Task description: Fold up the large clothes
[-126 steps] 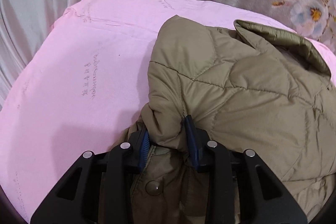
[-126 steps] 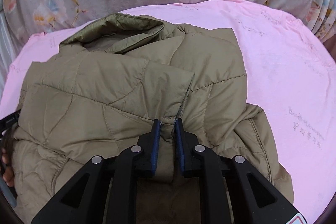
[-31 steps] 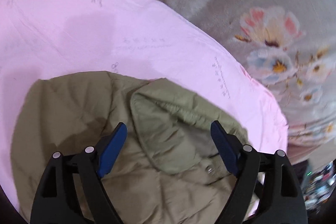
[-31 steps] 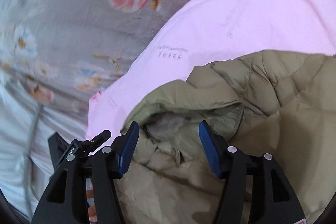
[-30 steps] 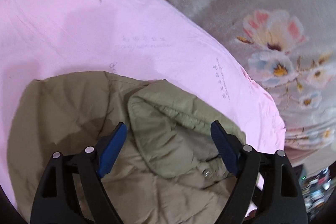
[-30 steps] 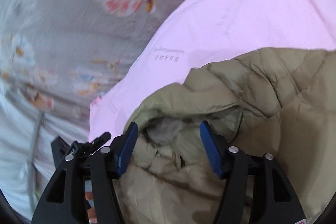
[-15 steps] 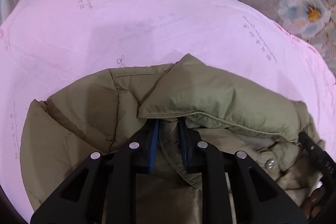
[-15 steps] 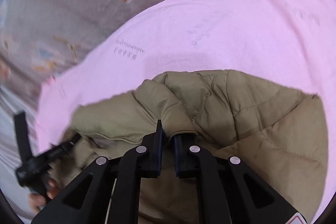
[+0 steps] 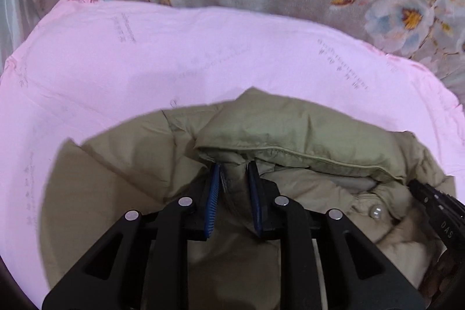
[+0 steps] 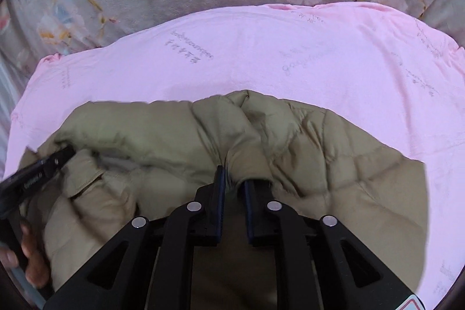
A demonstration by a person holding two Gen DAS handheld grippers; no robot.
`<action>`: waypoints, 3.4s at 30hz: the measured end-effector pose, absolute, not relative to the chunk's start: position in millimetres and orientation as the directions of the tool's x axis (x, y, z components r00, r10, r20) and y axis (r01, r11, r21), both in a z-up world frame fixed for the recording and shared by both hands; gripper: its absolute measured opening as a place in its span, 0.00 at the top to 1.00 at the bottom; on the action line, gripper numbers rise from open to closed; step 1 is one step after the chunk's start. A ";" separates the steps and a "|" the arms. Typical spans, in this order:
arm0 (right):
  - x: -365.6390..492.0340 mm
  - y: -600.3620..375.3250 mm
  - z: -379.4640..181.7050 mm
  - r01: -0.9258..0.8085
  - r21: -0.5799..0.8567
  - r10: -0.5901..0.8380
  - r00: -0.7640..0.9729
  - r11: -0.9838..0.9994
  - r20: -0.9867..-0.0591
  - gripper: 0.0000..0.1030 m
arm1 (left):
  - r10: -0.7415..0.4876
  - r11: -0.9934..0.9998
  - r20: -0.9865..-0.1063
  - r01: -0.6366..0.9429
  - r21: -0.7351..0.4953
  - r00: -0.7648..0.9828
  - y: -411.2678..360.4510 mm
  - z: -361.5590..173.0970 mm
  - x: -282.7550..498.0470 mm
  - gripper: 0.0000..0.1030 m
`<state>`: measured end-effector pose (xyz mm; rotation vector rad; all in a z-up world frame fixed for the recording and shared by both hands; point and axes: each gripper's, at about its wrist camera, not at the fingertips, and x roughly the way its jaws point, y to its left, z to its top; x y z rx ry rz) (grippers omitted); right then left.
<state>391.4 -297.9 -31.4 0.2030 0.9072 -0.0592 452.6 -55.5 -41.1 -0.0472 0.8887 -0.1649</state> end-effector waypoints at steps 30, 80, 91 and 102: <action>431.2 -256.7 -62.5 0.056 0.089 0.032 0.642 0.994 -0.766 0.90 | -0.026 0.987 -0.769 0.139 0.082 0.639 -108.1 -72.4 471.4 0.76; -87.7 -324.0 -76.2 0.119 0.493 0.303 0.658 0.862 -0.689 0.35 | -0.457 0.872 -0.756 0.067 -0.486 0.469 146.9 -44.6 71.6 0.28; -109.2 -336.0 -48.6 0.077 0.618 0.339 0.780 0.782 -0.526 0.90 | -0.429 0.891 -0.732 0.111 -0.441 0.529 130.0 -8.6 53.5 0.92; -179.7 -315.3 106.5 -0.255 0.455 0.367 0.914 0.853 -0.176 0.92 | -0.457 0.878 -0.514 0.274 -0.393 0.726 152.8 135.1 -27.5 0.94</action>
